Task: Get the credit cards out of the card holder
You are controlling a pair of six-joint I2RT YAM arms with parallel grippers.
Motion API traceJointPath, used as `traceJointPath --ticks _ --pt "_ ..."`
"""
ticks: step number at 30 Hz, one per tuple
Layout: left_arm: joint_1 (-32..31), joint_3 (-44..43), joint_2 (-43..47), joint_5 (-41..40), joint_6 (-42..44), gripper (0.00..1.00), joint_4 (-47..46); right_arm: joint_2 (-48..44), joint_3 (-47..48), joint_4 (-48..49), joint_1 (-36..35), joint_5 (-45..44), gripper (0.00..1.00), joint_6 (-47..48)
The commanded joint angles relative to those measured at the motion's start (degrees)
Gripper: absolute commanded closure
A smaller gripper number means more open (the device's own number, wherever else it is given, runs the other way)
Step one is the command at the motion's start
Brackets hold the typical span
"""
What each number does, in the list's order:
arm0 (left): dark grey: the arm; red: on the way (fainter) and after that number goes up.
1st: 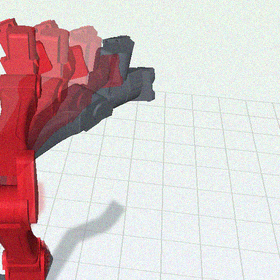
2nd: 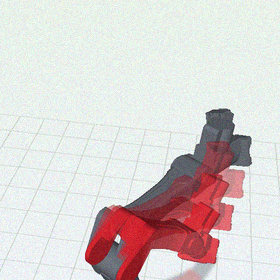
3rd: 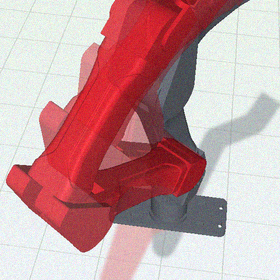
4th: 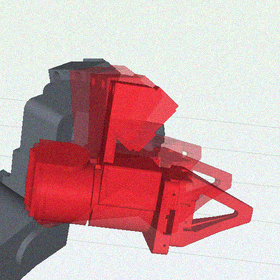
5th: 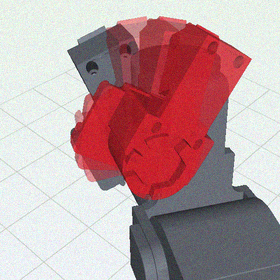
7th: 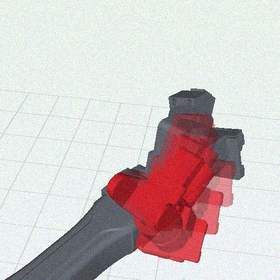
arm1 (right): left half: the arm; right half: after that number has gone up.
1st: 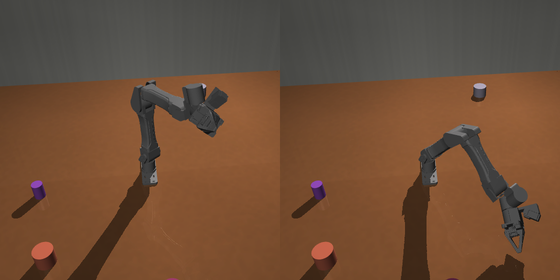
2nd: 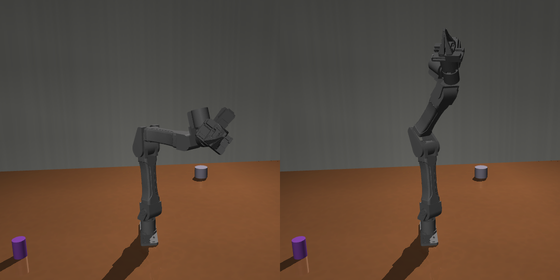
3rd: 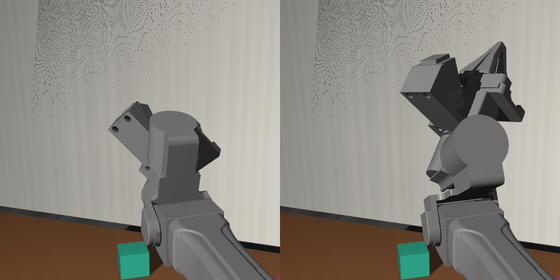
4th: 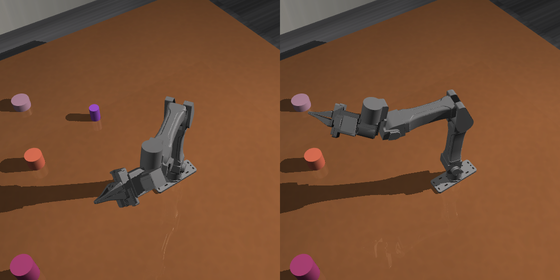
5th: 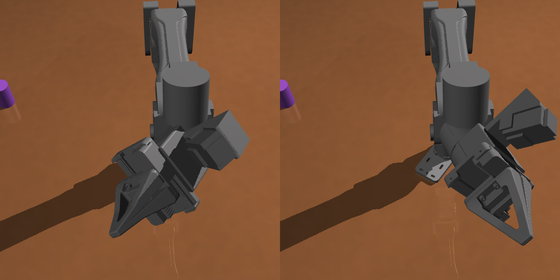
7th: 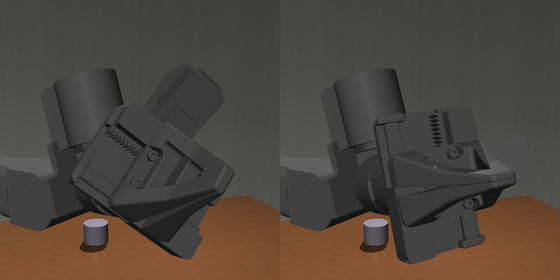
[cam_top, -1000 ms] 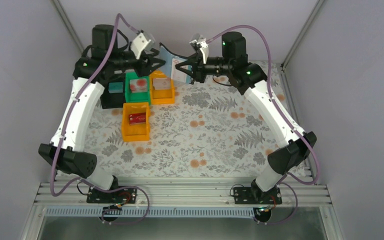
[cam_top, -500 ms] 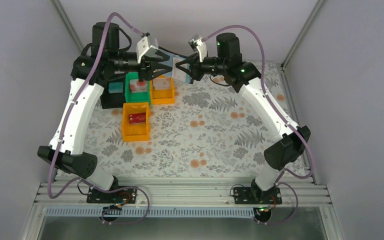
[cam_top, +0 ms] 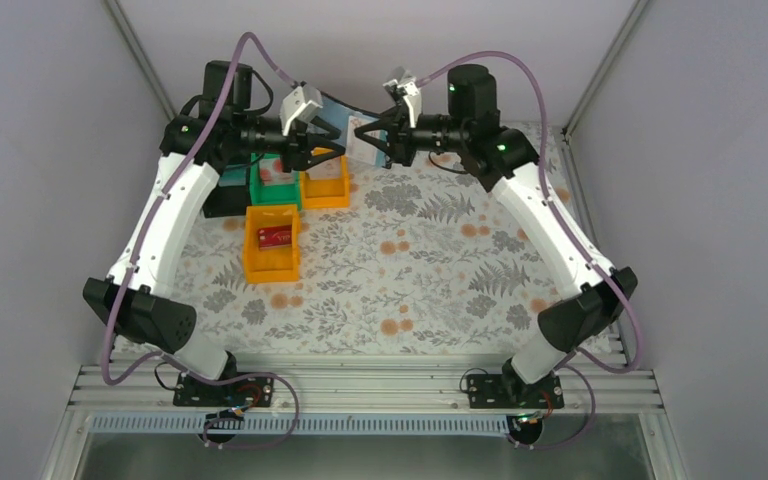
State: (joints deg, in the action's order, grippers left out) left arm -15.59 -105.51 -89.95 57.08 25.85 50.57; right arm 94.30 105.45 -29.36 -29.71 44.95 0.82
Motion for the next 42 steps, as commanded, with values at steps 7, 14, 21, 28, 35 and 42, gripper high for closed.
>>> traceJointPath --ticks 7,14,21,28,35,42 --pt "-3.3 -1.7 0.7 0.4 -2.7 0.66 -2.8 -2.7 -0.3 2.9 -1.1 4.3 0.96 2.7" --pt "-3.3 -5.1 -0.5 3.5 -4.4 0.74 -3.5 -1.4 0.4 3.3 -1.6 4.9 0.96 2.5" --pt "-3.5 -5.3 -1.2 5.8 -5.2 0.77 -3.8 2.8 3.6 1.8 -1.7 1.0 0.96 0.6" --pt "-3.7 -4.1 -1.5 6.0 -5.2 0.97 -3.7 3.0 4.4 3.3 -1.7 6.0 0.96 1.3" --pt "-2.1 -3.5 -1.3 8.7 -7.3 0.98 -4.1 2.7 3.2 -0.4 -0.8 11.2 0.9 5.1" --pt "0.9 7.0 -1.8 13.7 -16.9 0.97 -14.5 5.3 -2.3 1.1 0.9 16.2 0.82 3.8"
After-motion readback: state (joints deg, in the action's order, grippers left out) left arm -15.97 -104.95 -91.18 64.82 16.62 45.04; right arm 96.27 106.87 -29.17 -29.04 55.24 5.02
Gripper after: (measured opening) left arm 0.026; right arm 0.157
